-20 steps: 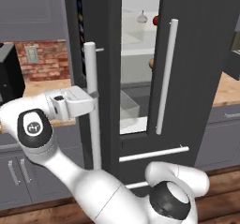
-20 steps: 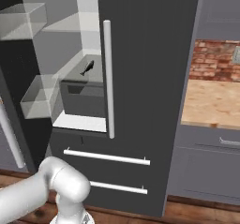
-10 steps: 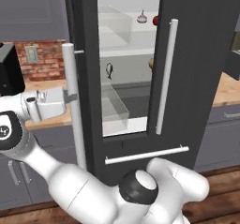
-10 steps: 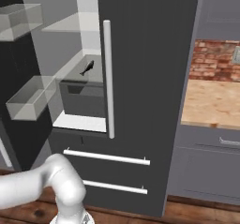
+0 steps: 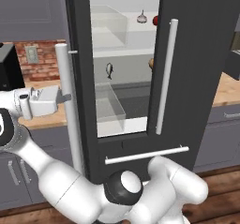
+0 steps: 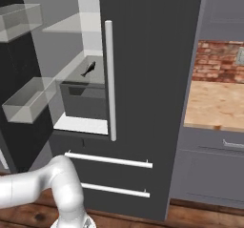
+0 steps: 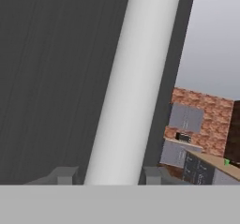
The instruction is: Gather the tomato and garlic from the fridge and place them on a tray on the dining counter. Then gather the fish and chicken drumstick from the fridge and place them on the other tray.
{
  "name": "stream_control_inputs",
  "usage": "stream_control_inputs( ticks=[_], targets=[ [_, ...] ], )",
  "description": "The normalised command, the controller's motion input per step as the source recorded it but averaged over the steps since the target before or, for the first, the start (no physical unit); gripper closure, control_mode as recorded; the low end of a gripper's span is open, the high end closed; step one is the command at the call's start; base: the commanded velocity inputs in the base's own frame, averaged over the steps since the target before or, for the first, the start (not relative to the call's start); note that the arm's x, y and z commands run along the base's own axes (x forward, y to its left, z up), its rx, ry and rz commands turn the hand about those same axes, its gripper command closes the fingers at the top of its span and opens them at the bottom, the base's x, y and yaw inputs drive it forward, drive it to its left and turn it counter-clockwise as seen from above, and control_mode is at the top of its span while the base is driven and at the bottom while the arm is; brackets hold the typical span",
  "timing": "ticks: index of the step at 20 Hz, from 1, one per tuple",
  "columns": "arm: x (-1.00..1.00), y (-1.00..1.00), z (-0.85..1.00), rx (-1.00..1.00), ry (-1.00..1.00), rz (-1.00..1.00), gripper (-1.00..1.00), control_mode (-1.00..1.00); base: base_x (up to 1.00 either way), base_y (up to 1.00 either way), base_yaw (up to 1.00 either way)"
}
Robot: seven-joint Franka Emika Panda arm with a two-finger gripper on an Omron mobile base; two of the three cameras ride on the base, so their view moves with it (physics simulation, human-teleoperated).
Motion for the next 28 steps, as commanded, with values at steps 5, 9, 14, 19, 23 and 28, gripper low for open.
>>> stream_control_inputs(
  ticks=[5,9,14,19,23,28],
  targets=[
    [0.00,0.08,0.00,0.00,0.00,0.00,1.00,-1.00,0.00,0.00,0.00],
    [0.00,0.40,0.00,0.00,0.00,-0.05,1.00,-1.00,0.00,0.00,0.00],
    [0.00,0.38,0.00,0.00,0.00,-0.07,1.00,-1.00,0.00,0.00,0.00],
    [0.00,0.09,0.00,0.00,0.00,-0.02,1.00,-1.00,0.00,0.00,0.00],
    [0.00,0.00,0.00,0.00,0.00,0.00,-1.00,-1.00,0.00,0.00,0.00],
    [-0.24,0.18,0.00,0.00,-0.02,0.06,-1.00,-1.00,0.00,0.00,0.00]
  ],
)
